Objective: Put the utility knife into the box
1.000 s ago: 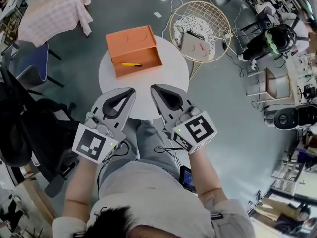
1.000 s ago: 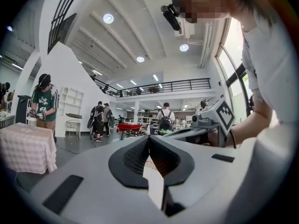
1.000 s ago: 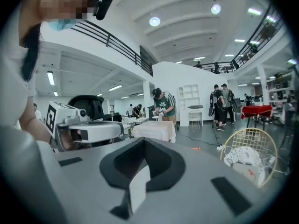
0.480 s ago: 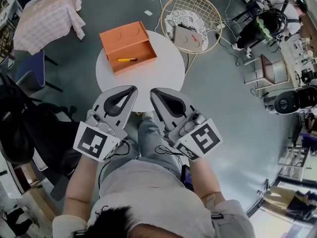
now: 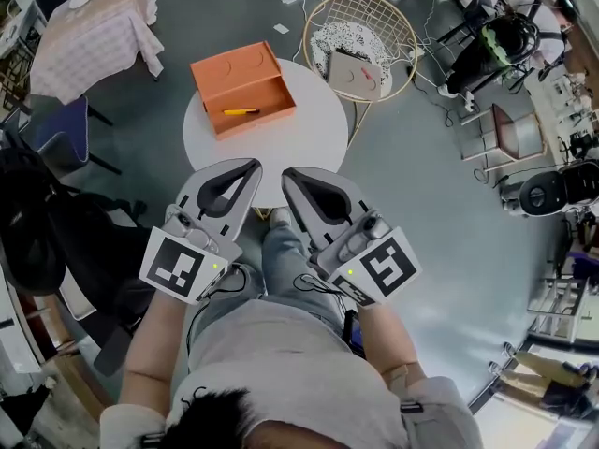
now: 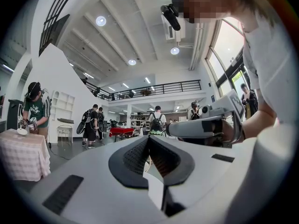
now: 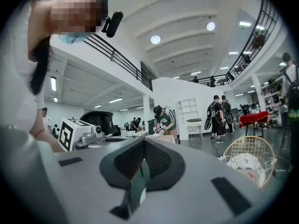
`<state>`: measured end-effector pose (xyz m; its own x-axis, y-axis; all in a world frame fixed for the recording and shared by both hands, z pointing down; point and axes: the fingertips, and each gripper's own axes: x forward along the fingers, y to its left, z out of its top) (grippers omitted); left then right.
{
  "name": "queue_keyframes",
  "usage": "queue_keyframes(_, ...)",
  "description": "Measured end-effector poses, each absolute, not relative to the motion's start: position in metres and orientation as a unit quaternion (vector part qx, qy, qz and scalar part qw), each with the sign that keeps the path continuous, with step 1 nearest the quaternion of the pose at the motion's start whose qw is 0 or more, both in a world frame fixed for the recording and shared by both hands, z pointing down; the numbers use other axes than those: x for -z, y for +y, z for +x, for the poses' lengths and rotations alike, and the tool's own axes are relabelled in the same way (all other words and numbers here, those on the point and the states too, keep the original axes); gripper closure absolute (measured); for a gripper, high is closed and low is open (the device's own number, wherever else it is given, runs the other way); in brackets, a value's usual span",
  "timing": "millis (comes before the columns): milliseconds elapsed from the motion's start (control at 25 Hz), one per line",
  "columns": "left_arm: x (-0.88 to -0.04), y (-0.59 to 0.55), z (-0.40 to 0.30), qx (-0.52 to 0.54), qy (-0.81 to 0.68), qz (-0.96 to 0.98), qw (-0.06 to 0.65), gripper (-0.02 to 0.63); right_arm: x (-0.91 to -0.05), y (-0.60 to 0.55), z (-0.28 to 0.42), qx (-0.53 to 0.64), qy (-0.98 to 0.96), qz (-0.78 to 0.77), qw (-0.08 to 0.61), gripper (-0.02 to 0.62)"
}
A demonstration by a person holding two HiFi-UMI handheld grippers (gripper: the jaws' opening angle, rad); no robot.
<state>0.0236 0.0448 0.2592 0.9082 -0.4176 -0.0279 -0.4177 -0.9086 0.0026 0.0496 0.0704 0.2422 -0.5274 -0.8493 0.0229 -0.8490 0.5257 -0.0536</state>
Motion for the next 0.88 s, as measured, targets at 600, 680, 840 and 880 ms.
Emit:
queue_keyframes(600, -0.253, 0.067, 0.025, -0.014, 0.217, -0.976, 0.005, 0.597, -0.236, 0.083, 0.050, 0.018, 0.878, -0.479, 0.007, 0.589)
queue_keyframes(680, -0.254, 0.069, 0.025, -0.014, 0.217, -0.976, 0.003, 0.597, -0.237, 0.084, 0.049, 0.017, 0.879, -0.477, 0.007, 0.589)
queue_keyframes(840, -0.256, 0.073, 0.024, -0.016, 0.218, -0.976, 0.005, 0.597, -0.240, 0.086, 0.047, 0.014, 0.880, -0.475, 0.008, 0.589)
queue_keyframes(880, -0.257, 0.073, 0.023, -0.016, 0.218, -0.976, 0.006, 0.597, -0.240, 0.086, 0.046, 0.014, 0.880, -0.474, 0.008, 0.589)
